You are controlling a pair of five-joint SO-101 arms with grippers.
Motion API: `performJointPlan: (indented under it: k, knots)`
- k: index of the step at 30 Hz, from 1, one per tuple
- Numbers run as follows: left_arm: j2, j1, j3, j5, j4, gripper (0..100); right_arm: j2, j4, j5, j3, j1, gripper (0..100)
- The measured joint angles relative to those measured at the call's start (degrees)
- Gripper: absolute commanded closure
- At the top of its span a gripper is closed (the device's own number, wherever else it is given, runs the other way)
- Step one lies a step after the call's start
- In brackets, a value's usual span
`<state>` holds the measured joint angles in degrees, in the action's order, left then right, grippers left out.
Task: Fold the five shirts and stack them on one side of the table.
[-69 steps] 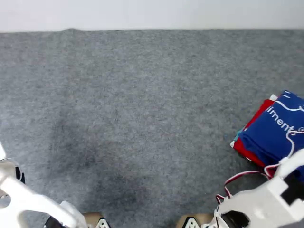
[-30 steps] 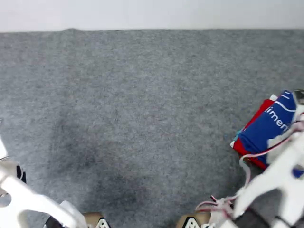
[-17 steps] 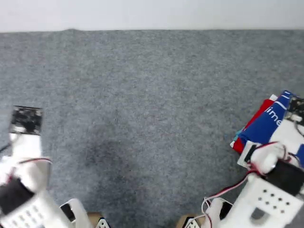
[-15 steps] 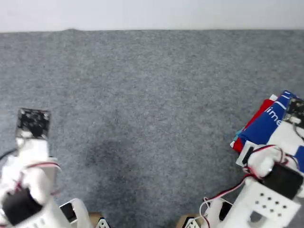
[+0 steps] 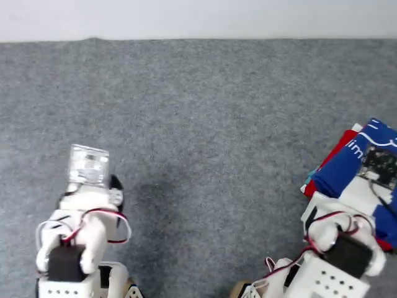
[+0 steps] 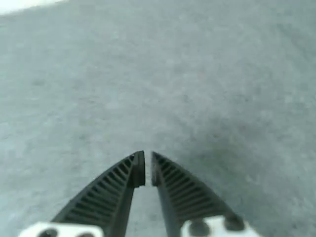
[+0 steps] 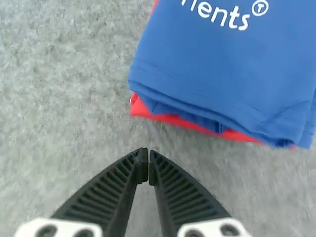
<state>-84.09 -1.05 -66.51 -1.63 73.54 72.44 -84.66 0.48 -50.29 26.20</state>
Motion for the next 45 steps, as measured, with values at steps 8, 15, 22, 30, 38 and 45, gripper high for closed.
performJointPlan:
  k: [8, 15, 22, 30, 38, 45]
  knots:
    - [-4.4, 3.25, -16.44, 0.35, -12.75, 91, 15.3, 6.42, 0.0, -19.08, -9.23, 98.9]
    - [-10.55, 3.69, -25.93, 0.35, -14.68, 95, 30.59, 9.67, 0.0, -32.26, -19.08, 98.9]
    - [-19.16, 3.6, -29.98, 0.35, -14.59, 99, 30.59, 12.04, 3.87, -42.02, -20.04, 98.9]
    - [-18.99, 3.6, -30.07, 0.35, -12.57, 99, 31.03, 12.22, 4.92, -45.27, -20.31, 98.9]
    - [-18.99, 3.6, -30.07, 0.44, -5.89, 99, 31.03, 9.93, 4.92, -45.36, -20.48, 98.9]
    - [-18.99, 3.6, -30.07, 0.53, -3.16, 99, 31.03, 9.93, 4.92, -45.36, -20.48, 98.9]
